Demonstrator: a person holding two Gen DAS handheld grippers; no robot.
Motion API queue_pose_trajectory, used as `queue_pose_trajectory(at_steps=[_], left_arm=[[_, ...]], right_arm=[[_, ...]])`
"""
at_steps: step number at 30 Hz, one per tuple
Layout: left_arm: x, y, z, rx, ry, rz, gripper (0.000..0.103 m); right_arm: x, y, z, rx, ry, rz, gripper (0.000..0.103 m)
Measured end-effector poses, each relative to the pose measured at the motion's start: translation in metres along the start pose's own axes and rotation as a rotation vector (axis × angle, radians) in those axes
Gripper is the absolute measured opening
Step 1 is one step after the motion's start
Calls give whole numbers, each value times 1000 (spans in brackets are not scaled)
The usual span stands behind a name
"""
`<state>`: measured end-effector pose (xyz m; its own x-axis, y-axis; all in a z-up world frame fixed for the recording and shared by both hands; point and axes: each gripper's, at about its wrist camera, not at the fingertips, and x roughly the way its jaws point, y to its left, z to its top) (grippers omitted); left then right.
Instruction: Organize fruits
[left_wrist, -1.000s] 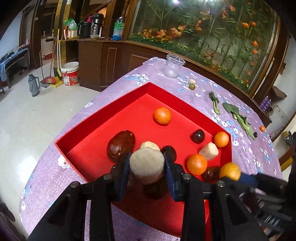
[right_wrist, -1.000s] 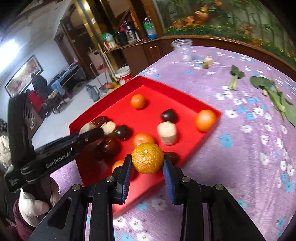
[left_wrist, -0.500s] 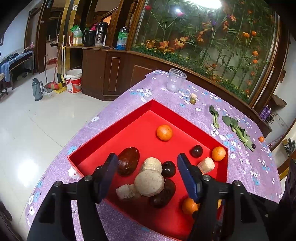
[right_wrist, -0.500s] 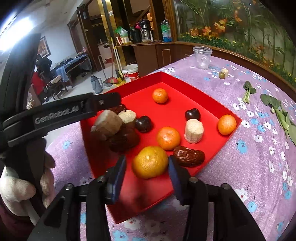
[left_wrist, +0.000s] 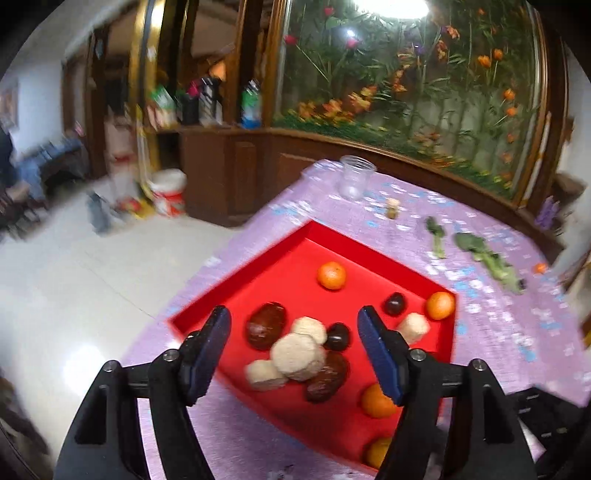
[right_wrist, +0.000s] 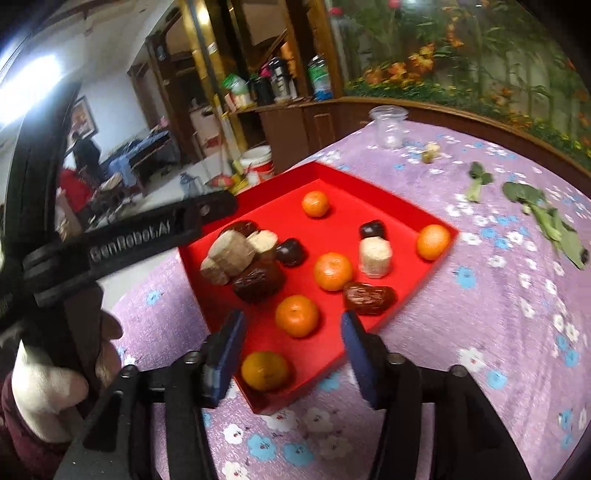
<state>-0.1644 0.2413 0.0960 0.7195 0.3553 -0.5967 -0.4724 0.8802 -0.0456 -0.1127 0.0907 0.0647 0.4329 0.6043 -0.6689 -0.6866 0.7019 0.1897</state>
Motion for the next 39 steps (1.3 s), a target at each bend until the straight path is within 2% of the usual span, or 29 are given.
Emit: queue_pose_trajectory(at_steps=[1, 2, 4, 8, 16, 39], left_arm=[[-5, -5, -1, 17, -16, 23, 87], [-11, -11, -3, 35, -37, 42, 92], [-21, -20, -6, 62, -63, 47, 94], [-30, -35, -11, 91, -51, 15, 94], [-34, -57, -20, 126, -29, 5, 94], [-26, -64, -32, 142, 20, -18, 94]], right_arm=[[-3, -2, -1, 8, -10, -20, 68], [-8, -6, -4, 23, -24, -50, 70], [-15, -13, -10, 46, -39, -94, 71], [-23, -25, -21, 72, -42, -147, 72], [-37, -38, -38, 106, -54, -174, 76], [-32, -35, -46, 106, -29, -174, 77]])
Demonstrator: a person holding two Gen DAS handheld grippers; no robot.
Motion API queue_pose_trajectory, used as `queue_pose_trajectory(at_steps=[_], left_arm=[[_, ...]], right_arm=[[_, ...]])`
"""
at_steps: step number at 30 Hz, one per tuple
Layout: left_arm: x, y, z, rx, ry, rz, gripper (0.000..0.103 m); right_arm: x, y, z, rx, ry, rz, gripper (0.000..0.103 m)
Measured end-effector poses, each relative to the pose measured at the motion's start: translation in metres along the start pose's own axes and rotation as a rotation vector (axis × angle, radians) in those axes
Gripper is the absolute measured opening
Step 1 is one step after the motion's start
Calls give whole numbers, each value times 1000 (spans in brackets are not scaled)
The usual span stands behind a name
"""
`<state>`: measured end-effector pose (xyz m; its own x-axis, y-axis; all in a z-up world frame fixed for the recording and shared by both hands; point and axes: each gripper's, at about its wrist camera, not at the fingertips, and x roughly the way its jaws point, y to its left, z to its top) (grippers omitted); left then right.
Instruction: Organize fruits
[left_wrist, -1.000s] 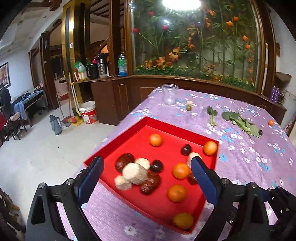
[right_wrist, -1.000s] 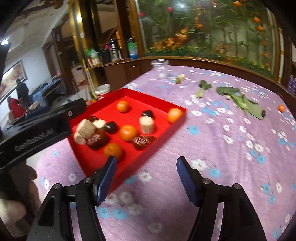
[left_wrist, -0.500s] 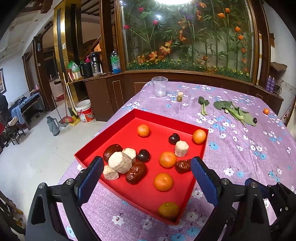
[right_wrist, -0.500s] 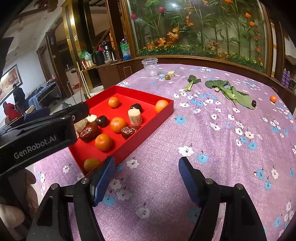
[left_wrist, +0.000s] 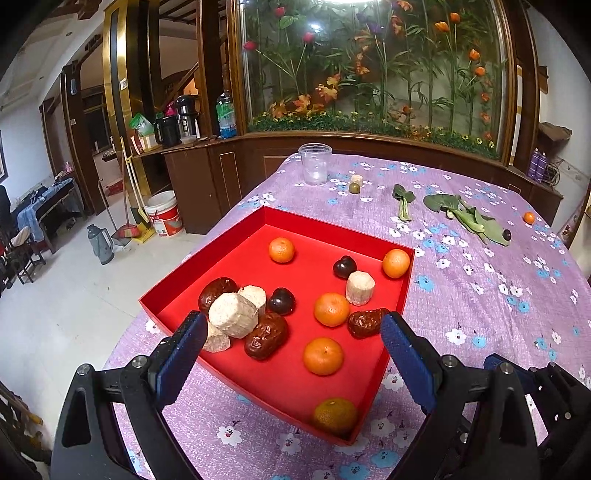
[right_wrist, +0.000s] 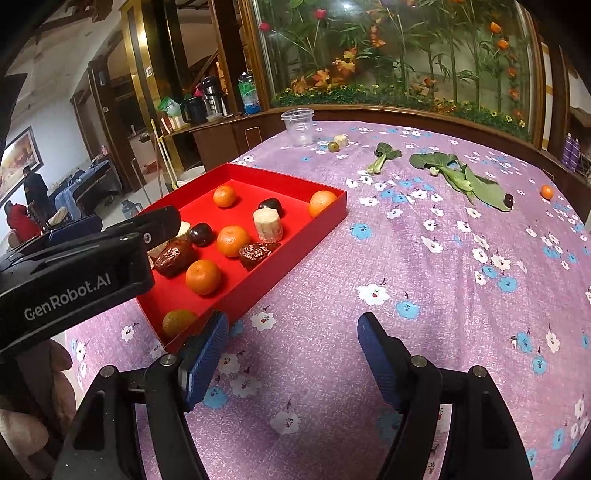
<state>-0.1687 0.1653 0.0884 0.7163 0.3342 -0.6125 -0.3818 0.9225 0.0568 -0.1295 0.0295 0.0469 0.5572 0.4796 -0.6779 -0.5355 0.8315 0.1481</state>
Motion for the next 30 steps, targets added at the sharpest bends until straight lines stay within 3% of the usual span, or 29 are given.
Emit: queue_pose_trajectory(at_steps=[22, 25, 30], left_arm=[[6, -2, -7, -1, -5, 5, 94], [2, -1, -7, -11, -38, 23, 94], [-27, 4, -7, -42, -175, 91, 97]], right_arm=[[6, -1, -3, 1, 18, 3, 79], [4, 0, -3, -5, 9, 1, 79], [-2, 3, -2, -13, -9, -2, 79]])
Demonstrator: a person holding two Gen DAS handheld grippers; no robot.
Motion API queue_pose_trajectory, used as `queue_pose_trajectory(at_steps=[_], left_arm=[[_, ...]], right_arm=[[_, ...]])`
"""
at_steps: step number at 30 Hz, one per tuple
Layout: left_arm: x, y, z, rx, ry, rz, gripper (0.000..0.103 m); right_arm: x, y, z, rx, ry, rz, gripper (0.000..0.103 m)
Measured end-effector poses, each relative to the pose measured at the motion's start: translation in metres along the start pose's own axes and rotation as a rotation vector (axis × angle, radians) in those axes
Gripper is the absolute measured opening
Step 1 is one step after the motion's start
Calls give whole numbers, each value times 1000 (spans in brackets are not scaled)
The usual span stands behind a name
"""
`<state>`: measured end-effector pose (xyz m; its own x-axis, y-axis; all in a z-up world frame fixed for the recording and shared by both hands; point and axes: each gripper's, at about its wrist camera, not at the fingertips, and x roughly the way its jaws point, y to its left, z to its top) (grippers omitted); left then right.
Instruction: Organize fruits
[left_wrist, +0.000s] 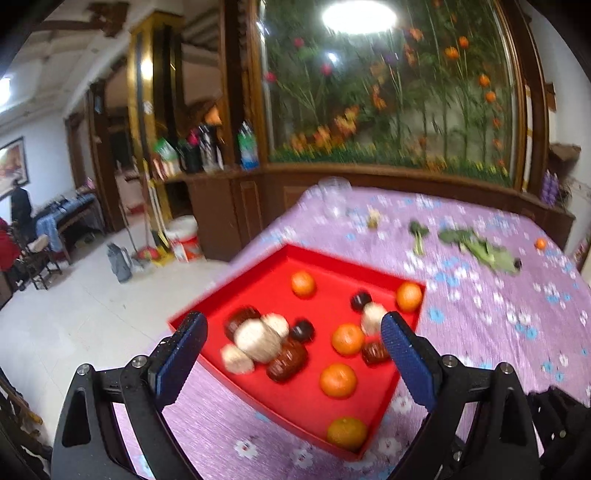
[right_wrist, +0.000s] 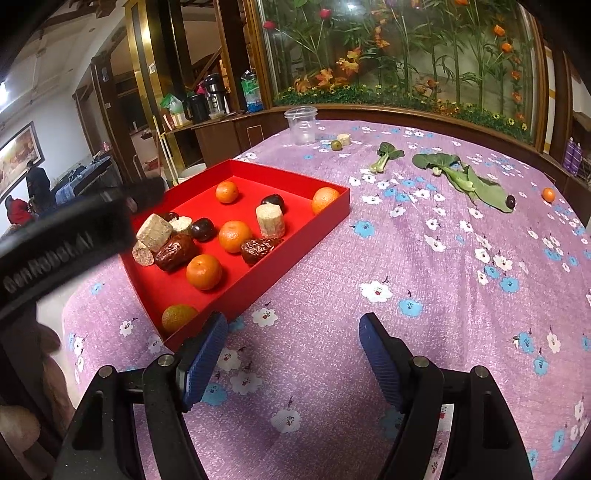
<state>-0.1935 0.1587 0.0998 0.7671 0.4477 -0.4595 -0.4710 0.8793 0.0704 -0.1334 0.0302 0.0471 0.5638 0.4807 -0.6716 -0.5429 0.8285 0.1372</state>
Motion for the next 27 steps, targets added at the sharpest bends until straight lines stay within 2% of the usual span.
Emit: queue_pose_trajectory(at_steps=[1, 4, 7, 10, 15, 27], left_arm=[[-8, 2, 1, -11, -29, 22, 103], [-25, 10, 4, -47, -82, 54, 103], [-32, 17, 3, -75, -92, 89, 103], [-32, 17, 2, -50, -75, 139, 103], [-30, 25, 0, -60, 6, 59, 103], [-26, 35, -4, -75, 81, 27, 103]], right_arm=[[-1, 1, 0, -2, -4, 0, 79], [-9, 3, 1, -14, -27, 0, 82], [-14, 8, 1, -31, -42, -1, 85], [-18, 15, 2, -46, -49, 7, 87], [-19, 29, 2, -91, -44, -6, 89], [-14, 46, -3, -135, -28, -6, 91]])
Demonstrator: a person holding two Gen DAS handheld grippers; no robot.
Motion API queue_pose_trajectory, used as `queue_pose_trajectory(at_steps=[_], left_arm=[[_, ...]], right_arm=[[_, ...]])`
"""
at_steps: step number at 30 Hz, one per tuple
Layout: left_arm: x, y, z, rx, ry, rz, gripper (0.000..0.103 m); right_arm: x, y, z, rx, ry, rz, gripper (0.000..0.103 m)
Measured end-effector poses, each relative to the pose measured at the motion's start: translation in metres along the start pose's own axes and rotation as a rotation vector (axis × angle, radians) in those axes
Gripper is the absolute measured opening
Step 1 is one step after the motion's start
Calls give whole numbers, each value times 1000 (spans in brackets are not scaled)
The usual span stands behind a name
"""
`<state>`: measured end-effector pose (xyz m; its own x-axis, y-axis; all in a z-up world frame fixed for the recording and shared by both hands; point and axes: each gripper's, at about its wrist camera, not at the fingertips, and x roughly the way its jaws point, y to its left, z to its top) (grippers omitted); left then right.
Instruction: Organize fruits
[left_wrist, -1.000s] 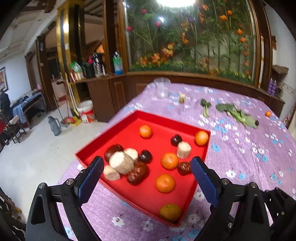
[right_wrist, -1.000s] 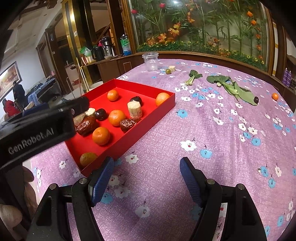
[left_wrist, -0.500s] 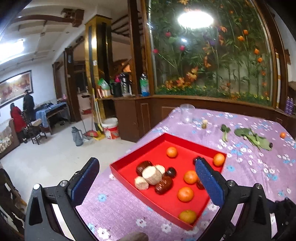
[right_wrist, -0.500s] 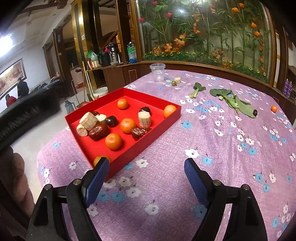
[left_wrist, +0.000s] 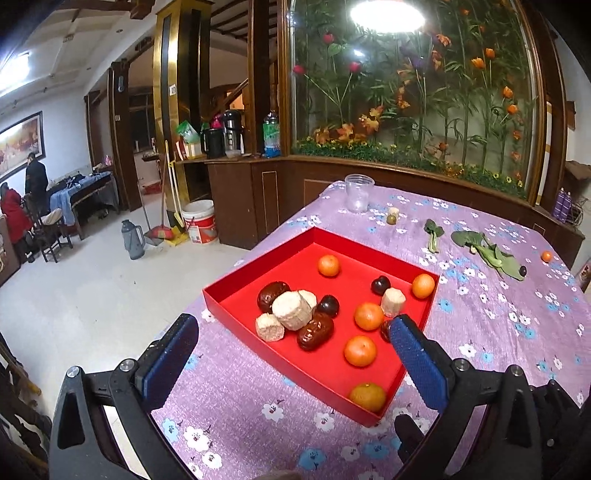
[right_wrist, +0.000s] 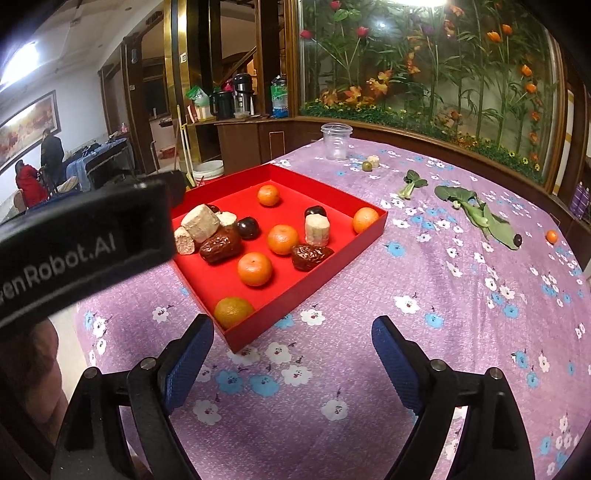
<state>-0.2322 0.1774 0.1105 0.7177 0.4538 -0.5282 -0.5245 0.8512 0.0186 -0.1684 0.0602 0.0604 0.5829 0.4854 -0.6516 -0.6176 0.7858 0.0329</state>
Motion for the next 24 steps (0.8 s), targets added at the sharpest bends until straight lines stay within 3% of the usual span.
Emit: queue_pose_trajectory(at_steps=[15, 24], left_arm=[[13, 6, 1, -10, 40, -9, 103], [38, 6, 2, -27, 129, -80, 103]], right_arm=[[10, 10, 14, -30, -2, -16, 92], [23, 4, 16, -19, 29, -28, 92]])
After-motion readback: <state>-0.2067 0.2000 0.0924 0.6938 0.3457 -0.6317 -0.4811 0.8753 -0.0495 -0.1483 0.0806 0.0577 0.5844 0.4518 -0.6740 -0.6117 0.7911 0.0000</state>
